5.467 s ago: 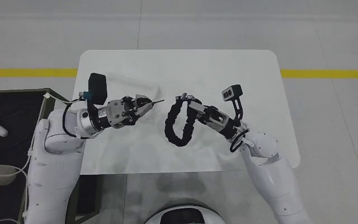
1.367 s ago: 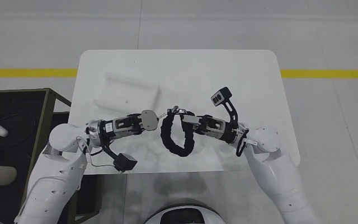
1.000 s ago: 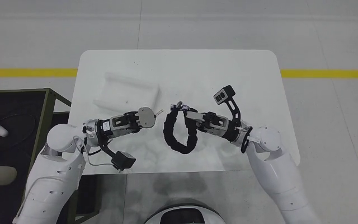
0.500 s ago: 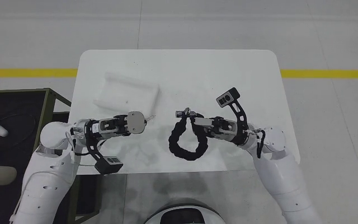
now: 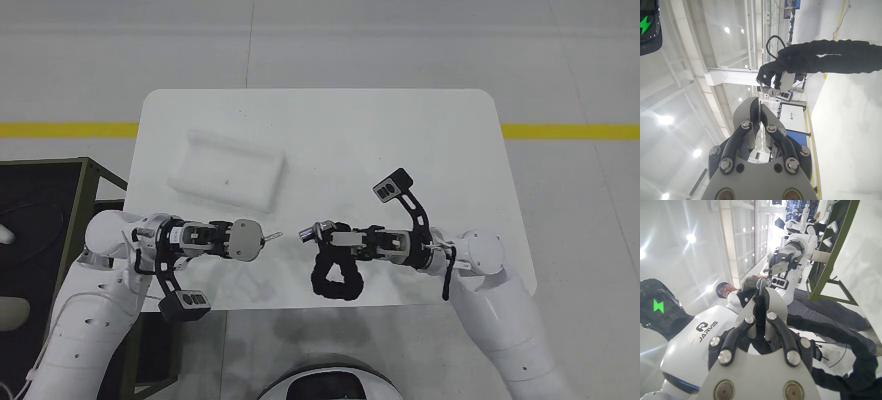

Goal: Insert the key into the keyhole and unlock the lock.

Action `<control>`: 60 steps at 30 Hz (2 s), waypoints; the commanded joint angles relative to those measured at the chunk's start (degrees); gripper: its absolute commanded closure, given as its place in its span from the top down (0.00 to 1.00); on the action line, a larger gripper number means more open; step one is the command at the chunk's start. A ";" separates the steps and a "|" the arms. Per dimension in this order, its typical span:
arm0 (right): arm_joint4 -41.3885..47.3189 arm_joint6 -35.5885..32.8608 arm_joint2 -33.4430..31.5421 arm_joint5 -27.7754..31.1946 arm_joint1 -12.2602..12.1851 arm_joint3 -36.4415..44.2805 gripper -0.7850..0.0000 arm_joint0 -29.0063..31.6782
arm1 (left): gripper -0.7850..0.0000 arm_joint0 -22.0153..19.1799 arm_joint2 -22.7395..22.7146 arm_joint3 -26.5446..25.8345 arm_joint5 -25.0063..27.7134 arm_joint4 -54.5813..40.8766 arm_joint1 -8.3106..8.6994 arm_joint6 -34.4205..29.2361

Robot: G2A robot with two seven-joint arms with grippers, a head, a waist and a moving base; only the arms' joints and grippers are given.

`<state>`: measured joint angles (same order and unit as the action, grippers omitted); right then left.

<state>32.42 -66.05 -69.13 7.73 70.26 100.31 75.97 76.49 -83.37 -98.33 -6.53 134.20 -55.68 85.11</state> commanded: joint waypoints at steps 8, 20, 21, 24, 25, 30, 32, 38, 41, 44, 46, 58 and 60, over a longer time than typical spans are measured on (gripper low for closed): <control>-1.56 1.70 0.26 0.64 -0.16 0.90 0.00 -0.01 | 0.00 0.93 0.74 -1.27 -1.17 3.90 0.21 -2.80; -2.94 2.91 0.82 0.66 -0.41 1.74 0.00 0.05 | 0.00 0.99 1.63 -1.72 -0.93 4.10 0.39 -4.43; -2.95 2.98 0.82 0.76 -0.42 1.76 0.00 0.03 | 0.00 0.98 1.60 -1.70 -0.93 4.13 0.41 -4.49; -2.94 3.10 0.91 0.88 -0.47 1.76 0.00 0.03 | 0.00 1.03 1.50 -1.65 -0.98 4.04 0.49 -4.60; -2.92 3.12 0.92 0.88 -0.49 1.77 0.00 0.02 | 0.00 1.06 1.45 -1.64 -1.00 4.04 0.52 -4.59; -2.78 2.85 1.07 0.75 -0.61 1.81 0.00 0.05 | 0.00 1.13 1.33 -1.67 -1.01 3.94 0.66 -4.67; -2.84 2.89 1.14 0.73 -0.65 1.82 0.00 0.00 | 0.00 1.11 1.45 -1.80 -1.14 3.94 0.69 -4.81; -2.88 3.20 1.37 0.70 -0.74 2.14 0.00 -0.06 | 0.00 1.01 1.88 -2.06 -1.01 4.05 0.76 -5.34; -3.11 3.45 1.46 0.73 -0.79 2.30 0.00 -0.07 | 0.00 0.99 2.08 -2.25 -1.15 4.24 0.79 -5.69; -3.52 3.92 1.60 0.92 -0.83 2.49 0.00 -0.01 | 0.00 0.99 2.29 -2.38 -1.19 4.39 0.83 -5.93; -4.35 4.59 1.64 1.20 -0.86 2.67 0.00 0.04 | 0.00 1.01 2.45 -2.48 -1.25 4.43 0.84 -6.19; -5.19 5.22 2.19 1.48 -1.06 3.99 0.00 0.26 | 0.00 1.05 2.45 -2.52 -1.71 4.85 1.07 -6.80; -4.50 4.55 2.38 1.68 -1.08 3.81 0.00 0.15 | 0.00 1.00 2.51 -2.48 -1.60 4.59 1.10 -6.84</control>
<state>27.65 -61.23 -66.82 9.31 69.18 104.22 76.18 77.52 -80.91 -100.83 -8.22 138.93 -54.59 78.30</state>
